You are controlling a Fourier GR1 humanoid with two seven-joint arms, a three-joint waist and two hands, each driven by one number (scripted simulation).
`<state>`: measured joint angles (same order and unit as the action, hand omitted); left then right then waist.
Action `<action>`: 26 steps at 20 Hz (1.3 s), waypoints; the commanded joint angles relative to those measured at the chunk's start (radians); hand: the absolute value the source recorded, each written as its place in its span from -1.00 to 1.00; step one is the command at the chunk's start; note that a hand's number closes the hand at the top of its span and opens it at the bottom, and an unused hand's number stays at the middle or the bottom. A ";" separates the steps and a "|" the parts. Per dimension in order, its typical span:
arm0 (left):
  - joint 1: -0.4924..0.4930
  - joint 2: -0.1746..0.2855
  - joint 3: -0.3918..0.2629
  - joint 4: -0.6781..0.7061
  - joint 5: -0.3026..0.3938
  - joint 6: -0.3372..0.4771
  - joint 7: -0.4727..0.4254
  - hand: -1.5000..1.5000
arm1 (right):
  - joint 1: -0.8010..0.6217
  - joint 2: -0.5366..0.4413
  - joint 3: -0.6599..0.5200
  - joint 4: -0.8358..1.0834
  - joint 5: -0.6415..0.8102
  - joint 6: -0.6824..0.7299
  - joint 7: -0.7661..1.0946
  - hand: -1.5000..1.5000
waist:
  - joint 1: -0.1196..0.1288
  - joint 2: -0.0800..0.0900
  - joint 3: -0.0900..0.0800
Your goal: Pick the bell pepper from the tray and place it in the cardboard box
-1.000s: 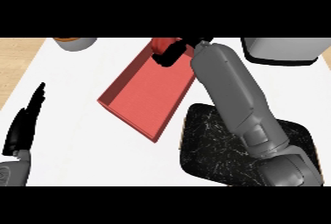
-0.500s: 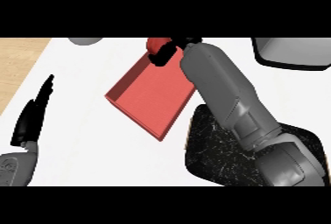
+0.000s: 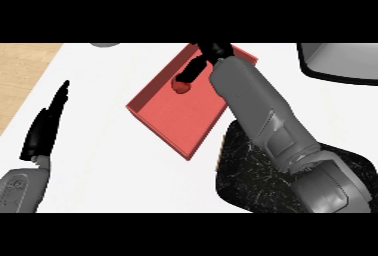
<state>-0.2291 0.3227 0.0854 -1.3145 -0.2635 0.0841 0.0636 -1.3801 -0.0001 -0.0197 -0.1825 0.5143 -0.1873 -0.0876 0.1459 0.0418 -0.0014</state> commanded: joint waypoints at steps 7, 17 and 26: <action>-0.022 0.017 0.014 0.029 0.001 -0.013 0.001 0.00 | 0.024 0.000 -0.083 -0.040 -0.141 -0.121 -0.208 -1.00 | -0.019 -0.002 0.002; 0.015 0.024 0.044 -0.002 0.006 0.006 0.008 0.00 | 0.030 -0.103 -0.252 -0.035 -0.296 -0.003 -0.311 -1.00 | -0.065 -0.009 0.002; 0.063 0.017 0.068 0.009 0.011 0.019 -0.005 0.00 | 0.149 -0.316 -0.279 -0.003 -0.306 0.155 -0.401 -1.00 | -0.099 -0.020 0.002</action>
<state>-0.1715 0.3417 0.1453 -1.3027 -0.2514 0.0949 0.0480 -1.2847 -0.2335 -0.2883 -0.1964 0.2133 -0.1025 -0.4424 0.0577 0.0249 0.0006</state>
